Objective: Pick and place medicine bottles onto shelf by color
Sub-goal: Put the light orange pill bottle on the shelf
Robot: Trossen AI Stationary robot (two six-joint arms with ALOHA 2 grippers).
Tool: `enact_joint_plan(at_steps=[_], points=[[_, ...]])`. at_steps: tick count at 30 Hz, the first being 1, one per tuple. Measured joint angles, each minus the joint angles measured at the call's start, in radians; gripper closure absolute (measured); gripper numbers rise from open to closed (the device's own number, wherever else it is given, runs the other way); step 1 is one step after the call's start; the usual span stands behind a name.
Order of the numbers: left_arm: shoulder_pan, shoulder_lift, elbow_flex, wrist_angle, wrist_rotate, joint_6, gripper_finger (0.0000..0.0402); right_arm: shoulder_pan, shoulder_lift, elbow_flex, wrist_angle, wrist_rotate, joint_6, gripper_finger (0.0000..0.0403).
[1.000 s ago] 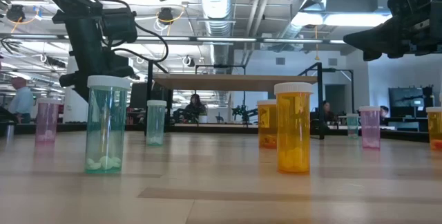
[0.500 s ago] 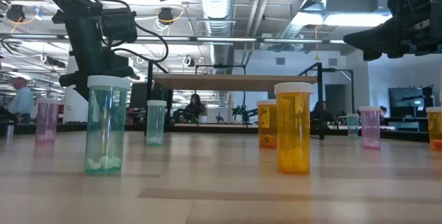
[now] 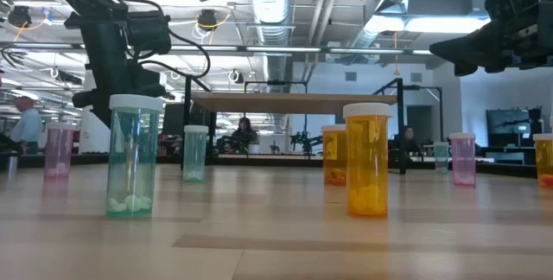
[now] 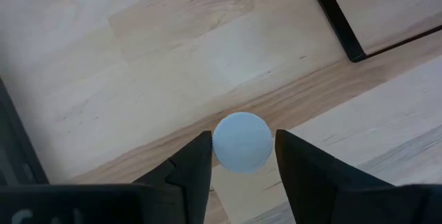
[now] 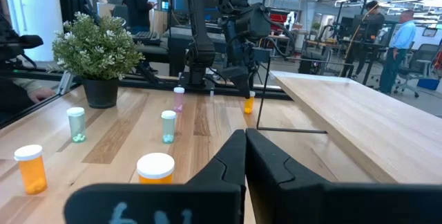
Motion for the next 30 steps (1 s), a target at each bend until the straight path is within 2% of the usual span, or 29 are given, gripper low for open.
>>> enact_joint_plan(at_steps=[9, 15, 30], points=[[0.000, 0.000, 0.000, 0.001, 0.000, 0.000, 0.0288, 0.000, 0.000, 0.000, 0.000, 0.000, 0.000, 0.0375], [0.000, 0.000, 0.008, -0.011, 0.000, 0.008, 0.0290, 0.000, 0.000, 0.000, 0.000, 0.000, 0.000, 0.0375], [0.000, 0.000, 0.211, -0.202, -0.021, 0.031, 0.0290, 0.000, 0.000, 0.000, 0.000, 0.000, 0.000, 0.0375]])
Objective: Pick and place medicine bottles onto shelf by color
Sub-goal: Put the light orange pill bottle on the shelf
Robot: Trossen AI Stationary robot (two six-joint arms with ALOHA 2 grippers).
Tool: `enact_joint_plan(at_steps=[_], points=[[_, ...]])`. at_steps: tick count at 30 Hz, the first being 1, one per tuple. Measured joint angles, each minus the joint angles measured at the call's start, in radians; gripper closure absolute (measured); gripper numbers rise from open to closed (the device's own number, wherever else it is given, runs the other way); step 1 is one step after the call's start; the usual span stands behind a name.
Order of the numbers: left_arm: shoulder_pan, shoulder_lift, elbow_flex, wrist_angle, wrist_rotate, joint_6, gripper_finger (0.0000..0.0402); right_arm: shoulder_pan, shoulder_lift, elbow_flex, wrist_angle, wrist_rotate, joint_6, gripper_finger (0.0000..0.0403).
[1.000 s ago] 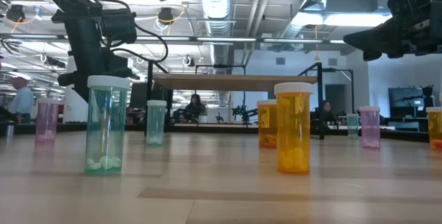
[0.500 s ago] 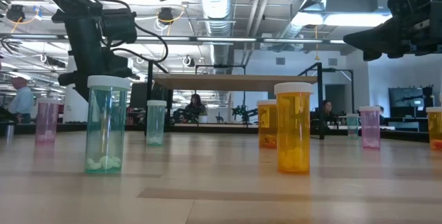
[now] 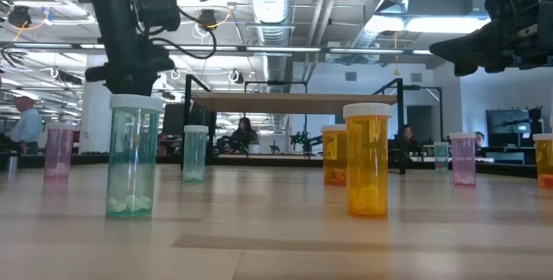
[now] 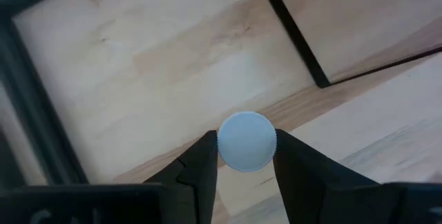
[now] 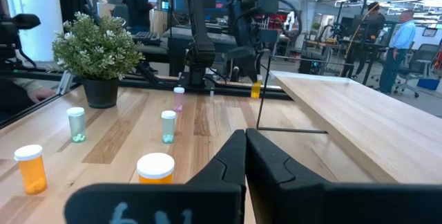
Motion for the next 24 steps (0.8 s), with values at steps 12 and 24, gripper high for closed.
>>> enact_joint_plan(at_steps=[12, 24], points=[[0.000, 0.000, 0.209, -0.149, -0.012, 0.018, 0.0290, 0.000, 0.000, 0.000, 0.000, 0.000, 0.000, 0.0374], [0.014, 0.000, 0.389, -0.174, 0.035, 0.068, 0.0290, 0.000, 0.000, 0.000, 0.000, 0.000, 0.000, 0.0376]])
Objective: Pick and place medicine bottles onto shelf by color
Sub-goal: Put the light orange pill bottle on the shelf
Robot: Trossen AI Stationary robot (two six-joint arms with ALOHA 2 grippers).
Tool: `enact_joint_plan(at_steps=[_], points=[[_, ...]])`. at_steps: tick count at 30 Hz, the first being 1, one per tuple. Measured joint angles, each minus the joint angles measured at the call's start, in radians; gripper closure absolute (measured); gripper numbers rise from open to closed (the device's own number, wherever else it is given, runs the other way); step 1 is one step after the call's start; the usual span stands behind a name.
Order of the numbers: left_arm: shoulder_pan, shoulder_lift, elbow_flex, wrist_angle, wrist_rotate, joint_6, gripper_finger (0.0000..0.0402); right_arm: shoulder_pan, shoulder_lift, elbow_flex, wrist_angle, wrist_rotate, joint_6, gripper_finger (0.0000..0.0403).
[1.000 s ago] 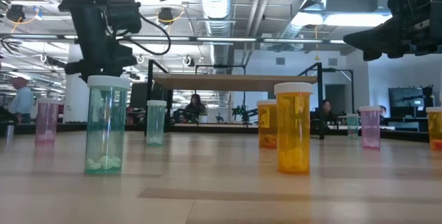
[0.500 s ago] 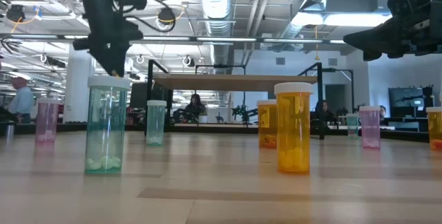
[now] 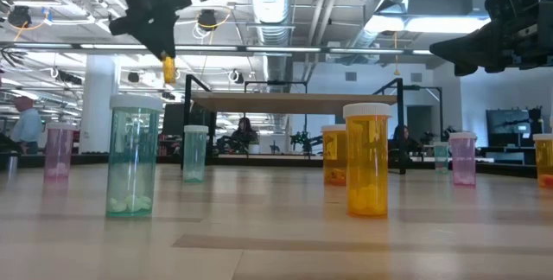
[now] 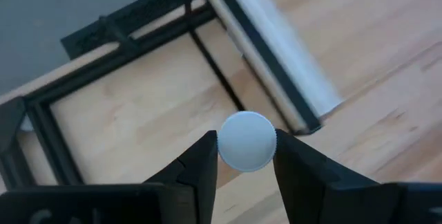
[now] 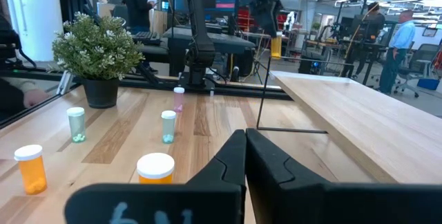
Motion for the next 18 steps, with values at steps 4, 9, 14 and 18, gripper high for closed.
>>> enact_joint_plan(at_steps=[4, 9, 14, 18], points=[[0.031, 0.011, 0.061, -0.002, 0.035, 0.026, 0.0290, 0.000, 0.000, 0.000, 0.000, 0.000, 0.000, 0.0374], [0.060, 0.077, 0.164, -0.036, 0.062, 0.065, 0.0290, 0.000, 0.000, 0.000, 0.000, 0.000, 0.000, 0.0375], [0.060, 0.188, 0.290, -0.067, 0.074, 0.101, 0.0290, 0.000, 0.000, 0.000, 0.000, 0.000, 0.000, 0.0375], [0.059, 0.282, 0.390, -0.075, 0.113, 0.128, 0.0290, 0.000, 0.000, 0.000, 0.000, 0.000, 0.000, 0.0376]])
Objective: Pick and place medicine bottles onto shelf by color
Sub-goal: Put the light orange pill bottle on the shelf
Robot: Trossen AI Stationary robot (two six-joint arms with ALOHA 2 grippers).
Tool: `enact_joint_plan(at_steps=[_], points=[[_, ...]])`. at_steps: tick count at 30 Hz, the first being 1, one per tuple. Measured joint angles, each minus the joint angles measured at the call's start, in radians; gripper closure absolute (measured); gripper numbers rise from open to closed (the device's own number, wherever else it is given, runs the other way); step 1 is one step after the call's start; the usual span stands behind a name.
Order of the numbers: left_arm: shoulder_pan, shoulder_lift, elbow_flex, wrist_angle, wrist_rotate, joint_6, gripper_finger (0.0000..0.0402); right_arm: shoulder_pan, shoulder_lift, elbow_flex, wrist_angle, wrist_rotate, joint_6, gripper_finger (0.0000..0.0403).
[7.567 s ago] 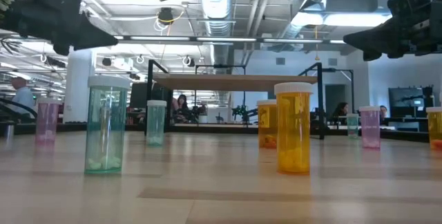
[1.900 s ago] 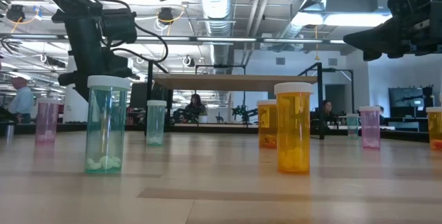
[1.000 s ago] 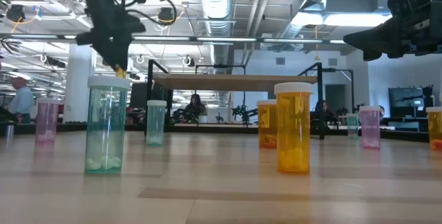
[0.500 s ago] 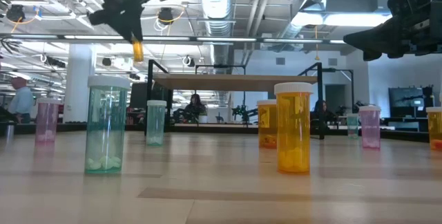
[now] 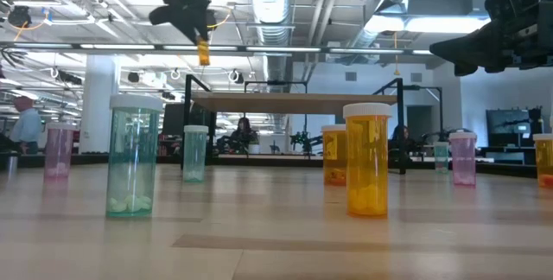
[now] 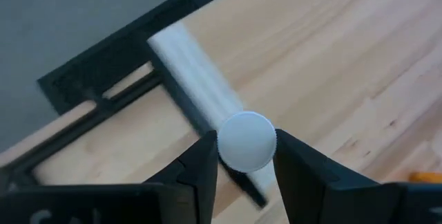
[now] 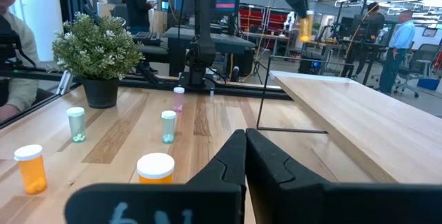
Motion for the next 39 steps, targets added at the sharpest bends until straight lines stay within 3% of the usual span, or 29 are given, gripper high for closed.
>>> enact_joint_plan(at_steps=[13, 25, 39], points=[[0.069, 0.279, 0.244, -0.055, 0.067, 0.113, 0.0290, 0.000, 0.000, 0.000, 0.000, 0.000, 0.000, 0.0375], [0.155, 0.357, 0.258, -0.050, 0.105, 0.186, 0.0290, 0.000, 0.000, 0.000, 0.000, 0.000, 0.000, 0.0374], [0.135, 0.388, 0.258, -0.021, 0.121, 0.187, 0.0290, 0.000, 0.000, 0.000, 0.000, 0.000, 0.000, 0.0375]])
